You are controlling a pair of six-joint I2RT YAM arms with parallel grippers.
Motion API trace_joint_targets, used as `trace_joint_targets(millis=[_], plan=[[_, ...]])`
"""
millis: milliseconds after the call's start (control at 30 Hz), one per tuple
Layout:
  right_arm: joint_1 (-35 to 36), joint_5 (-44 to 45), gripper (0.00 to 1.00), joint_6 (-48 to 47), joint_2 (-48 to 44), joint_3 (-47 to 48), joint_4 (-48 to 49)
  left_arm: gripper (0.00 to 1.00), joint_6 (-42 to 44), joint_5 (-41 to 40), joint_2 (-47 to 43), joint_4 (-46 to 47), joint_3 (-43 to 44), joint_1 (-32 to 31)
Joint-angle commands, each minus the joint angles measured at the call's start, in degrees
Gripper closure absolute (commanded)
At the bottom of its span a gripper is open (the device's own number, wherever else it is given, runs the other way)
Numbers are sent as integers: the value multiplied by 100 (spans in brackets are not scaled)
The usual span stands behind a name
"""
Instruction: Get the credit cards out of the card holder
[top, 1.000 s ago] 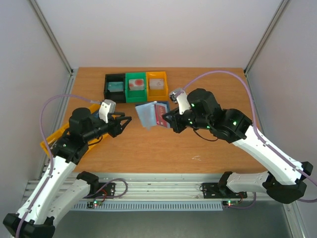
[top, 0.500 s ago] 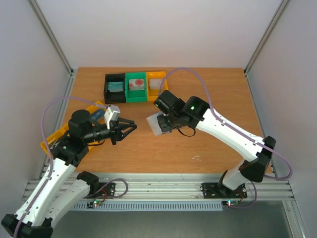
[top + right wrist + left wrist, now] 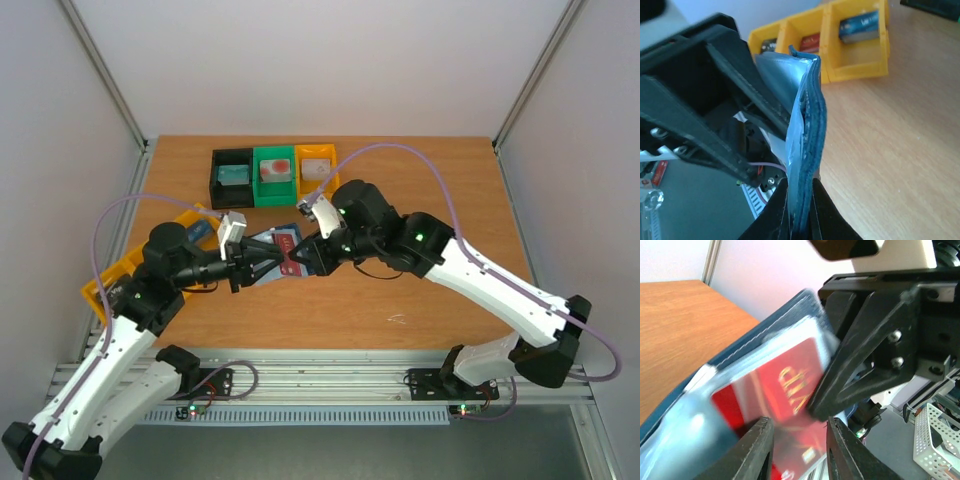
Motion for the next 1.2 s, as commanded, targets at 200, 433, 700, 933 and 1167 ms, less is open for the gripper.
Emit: trace_joint_targets(millis=[200, 433, 700, 933, 1167], plan=[[44, -1424, 99, -780, -826, -311, 1004, 67, -657, 257, -179, 771, 62, 139], [42, -1776, 99, -805, -881, -408, 1473, 73, -492, 648, -90, 1072, 109, 96], [29, -1365, 91, -939, -938, -449, 1468, 100, -459, 1695, -138, 1572, 364, 56], [-41, -1004, 76, -1123, -1304, -590, 1104, 100, 65, 1740, -293, 633, 643, 121], [-53, -1149, 99, -1164, -1418, -643, 996, 100, 58, 1886, -188, 674, 663, 151]])
